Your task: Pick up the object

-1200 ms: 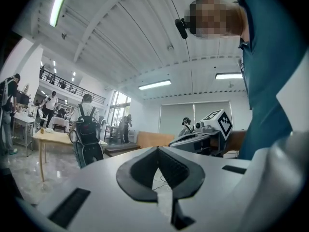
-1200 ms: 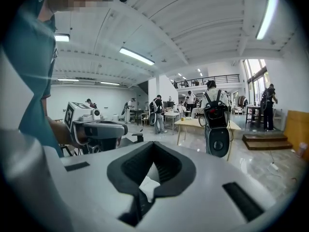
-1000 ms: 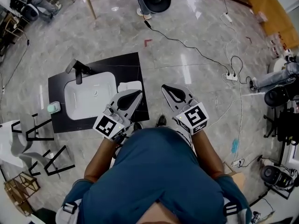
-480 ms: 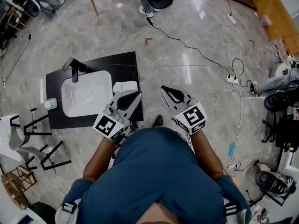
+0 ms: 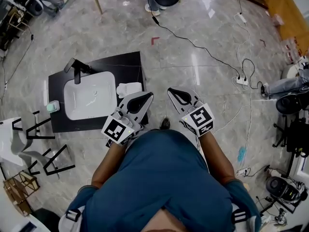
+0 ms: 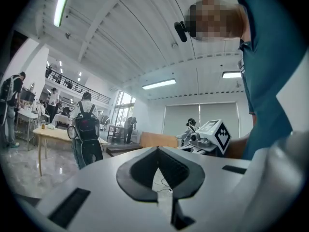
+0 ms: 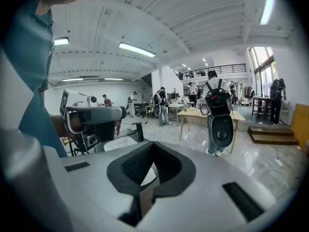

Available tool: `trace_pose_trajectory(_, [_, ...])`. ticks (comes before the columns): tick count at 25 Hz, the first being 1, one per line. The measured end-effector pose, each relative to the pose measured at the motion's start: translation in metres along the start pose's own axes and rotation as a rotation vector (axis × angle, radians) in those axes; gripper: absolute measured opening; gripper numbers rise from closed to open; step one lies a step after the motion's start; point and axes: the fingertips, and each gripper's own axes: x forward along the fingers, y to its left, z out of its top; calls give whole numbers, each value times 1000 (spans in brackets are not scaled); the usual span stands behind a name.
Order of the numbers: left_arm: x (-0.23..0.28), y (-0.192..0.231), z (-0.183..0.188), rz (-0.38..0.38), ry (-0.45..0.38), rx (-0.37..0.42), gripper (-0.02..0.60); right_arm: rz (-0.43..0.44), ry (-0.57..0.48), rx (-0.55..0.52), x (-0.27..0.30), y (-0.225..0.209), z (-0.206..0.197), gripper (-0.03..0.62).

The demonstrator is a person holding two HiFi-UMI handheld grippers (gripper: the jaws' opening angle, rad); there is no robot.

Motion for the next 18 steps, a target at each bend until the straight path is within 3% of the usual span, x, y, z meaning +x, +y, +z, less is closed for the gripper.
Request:
trace_pose_trajectory(5, [-17,8,-7,-74,80,19,3,-46,-32,28,6,10,20,14])
trace_pose_trajectory(18, [-39,65,1,-47,49,21,4,-104,-25,26,32,20,30,14])
